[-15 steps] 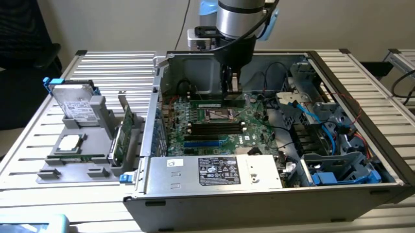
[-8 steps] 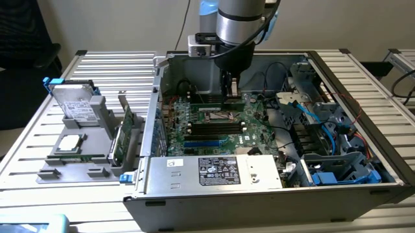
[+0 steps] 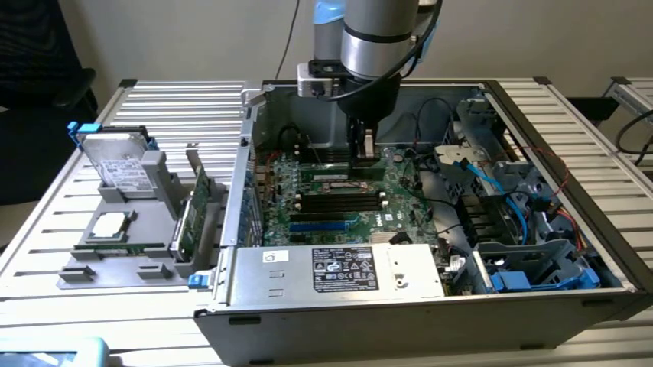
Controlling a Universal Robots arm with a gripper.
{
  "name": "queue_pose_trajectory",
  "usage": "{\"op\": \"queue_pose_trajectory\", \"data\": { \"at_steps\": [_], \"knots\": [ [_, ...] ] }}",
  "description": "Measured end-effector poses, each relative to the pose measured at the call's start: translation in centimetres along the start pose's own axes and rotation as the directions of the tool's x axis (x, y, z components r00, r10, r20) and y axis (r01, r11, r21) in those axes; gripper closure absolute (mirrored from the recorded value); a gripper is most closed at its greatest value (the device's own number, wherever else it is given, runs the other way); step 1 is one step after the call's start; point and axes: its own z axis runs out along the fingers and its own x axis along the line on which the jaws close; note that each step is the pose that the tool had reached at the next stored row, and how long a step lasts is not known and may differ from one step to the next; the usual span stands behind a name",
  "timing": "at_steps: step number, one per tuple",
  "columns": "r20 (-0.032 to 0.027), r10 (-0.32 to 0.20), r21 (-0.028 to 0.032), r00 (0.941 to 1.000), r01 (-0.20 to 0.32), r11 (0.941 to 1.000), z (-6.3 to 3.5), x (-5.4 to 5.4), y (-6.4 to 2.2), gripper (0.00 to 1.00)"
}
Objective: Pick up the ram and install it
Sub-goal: 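Insert the ram into the slot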
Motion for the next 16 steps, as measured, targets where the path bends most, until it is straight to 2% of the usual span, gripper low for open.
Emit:
{"op": "queue_pose_trajectory", "data": {
  "at_steps": [3,12,16],
  "knots": [
    [-0.0079,0.0,-0.0001,1.0,0.0,1.0,0.3,0.0,-0.02,0.87],
    [-0.0126,0.0,-0.0001,0.9999,0.0,1.0,1.78,0.0,-0.19,0.87],
    [-0.0184,0.0,-0.0002,0.9998,0.0,1.0,2.19,0.0,-0.2,0.87]
  ]
}}
